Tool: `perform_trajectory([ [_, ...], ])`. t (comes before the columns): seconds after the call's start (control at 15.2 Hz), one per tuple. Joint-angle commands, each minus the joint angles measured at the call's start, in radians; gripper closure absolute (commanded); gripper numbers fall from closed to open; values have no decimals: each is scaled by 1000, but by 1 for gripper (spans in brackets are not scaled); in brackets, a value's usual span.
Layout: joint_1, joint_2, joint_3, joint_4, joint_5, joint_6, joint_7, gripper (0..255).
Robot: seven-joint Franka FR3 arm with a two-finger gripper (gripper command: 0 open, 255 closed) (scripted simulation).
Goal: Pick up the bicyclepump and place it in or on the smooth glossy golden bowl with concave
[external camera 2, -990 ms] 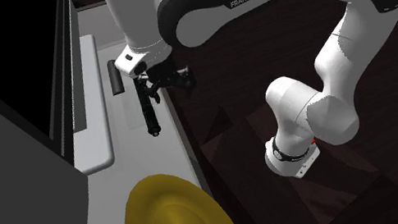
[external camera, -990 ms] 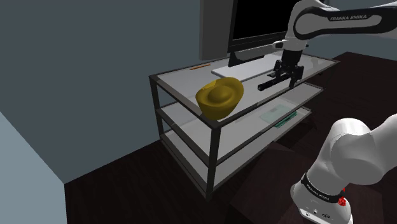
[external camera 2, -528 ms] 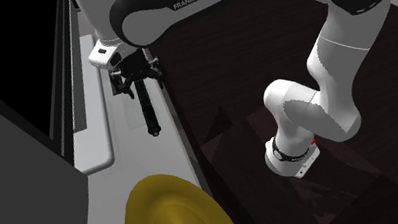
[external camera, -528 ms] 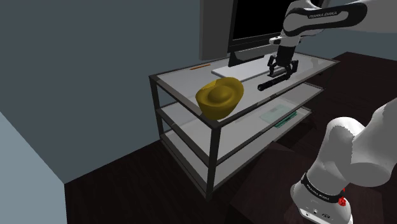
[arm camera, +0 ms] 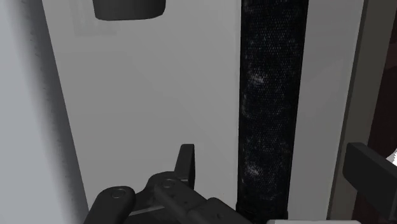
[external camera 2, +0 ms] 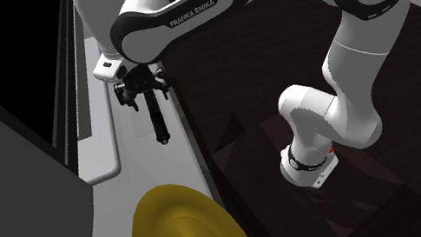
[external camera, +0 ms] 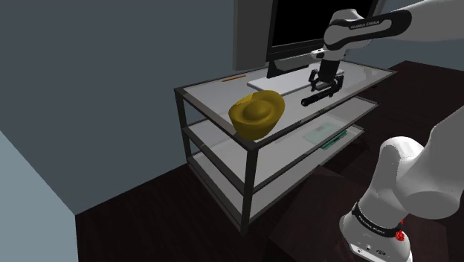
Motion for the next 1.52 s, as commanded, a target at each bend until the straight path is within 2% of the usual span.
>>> perform_trajectory([
  [0.0,0,2,-5,-19,-1,21,-1,0],
  [0.46,0,2,-5,-19,-1,21,-1,0],
  [0.53,0,2,-5,-19,-1,21,-1,255],
  [1.12,0,2,-5,-19,-1,21,-1,255],
  [1.45,-2,-9,14,40,-1,-47,2,255],
])
